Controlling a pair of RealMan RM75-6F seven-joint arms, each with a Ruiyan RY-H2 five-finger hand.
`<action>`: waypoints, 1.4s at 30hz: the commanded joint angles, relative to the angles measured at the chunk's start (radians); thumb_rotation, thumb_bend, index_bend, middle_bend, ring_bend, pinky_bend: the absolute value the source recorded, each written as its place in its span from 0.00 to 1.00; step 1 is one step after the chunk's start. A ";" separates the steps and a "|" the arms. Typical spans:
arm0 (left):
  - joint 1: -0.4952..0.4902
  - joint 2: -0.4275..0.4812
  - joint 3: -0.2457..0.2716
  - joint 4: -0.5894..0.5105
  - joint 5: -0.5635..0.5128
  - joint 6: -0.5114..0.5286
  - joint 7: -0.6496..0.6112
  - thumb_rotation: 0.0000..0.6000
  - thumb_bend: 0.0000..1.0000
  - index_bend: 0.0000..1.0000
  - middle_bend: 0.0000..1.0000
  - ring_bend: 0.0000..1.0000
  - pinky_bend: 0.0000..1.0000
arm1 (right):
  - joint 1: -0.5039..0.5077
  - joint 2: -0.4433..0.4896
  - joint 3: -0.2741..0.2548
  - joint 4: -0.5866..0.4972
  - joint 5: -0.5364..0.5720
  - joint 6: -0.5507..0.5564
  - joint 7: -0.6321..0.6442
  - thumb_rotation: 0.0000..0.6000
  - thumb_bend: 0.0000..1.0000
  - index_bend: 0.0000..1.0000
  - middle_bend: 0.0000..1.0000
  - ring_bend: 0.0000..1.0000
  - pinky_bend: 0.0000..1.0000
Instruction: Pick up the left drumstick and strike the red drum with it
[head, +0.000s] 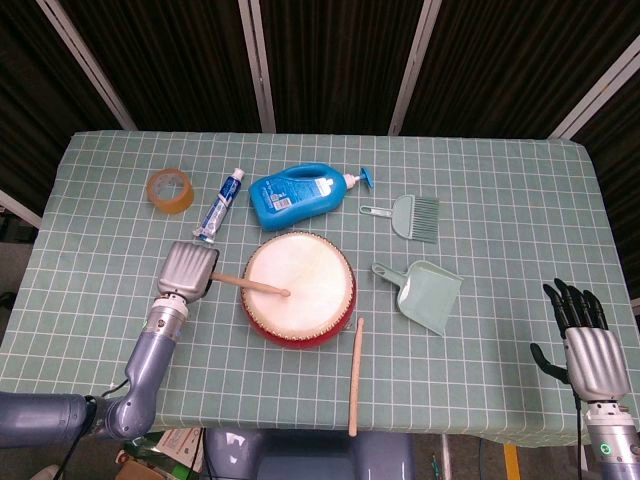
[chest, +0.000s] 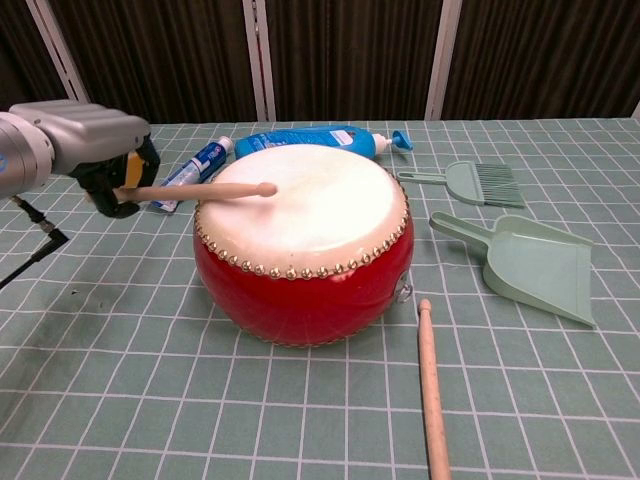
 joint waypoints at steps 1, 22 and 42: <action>-0.032 0.050 -0.066 -0.088 -0.043 0.035 0.010 1.00 0.63 0.76 1.00 1.00 0.99 | 0.000 -0.001 0.000 0.000 -0.001 0.000 0.000 1.00 0.35 0.00 0.00 0.00 0.00; 0.173 0.320 0.002 -0.275 0.228 0.069 -0.289 1.00 0.60 0.75 0.99 0.98 0.95 | 0.001 0.000 -0.001 -0.004 0.003 -0.006 -0.011 1.00 0.35 0.00 0.00 0.00 0.00; 0.291 0.206 0.167 0.031 0.214 -0.089 -0.374 1.00 0.56 0.66 0.78 0.79 0.84 | 0.005 0.001 0.000 -0.013 0.015 -0.020 -0.019 1.00 0.35 0.00 0.00 0.00 0.00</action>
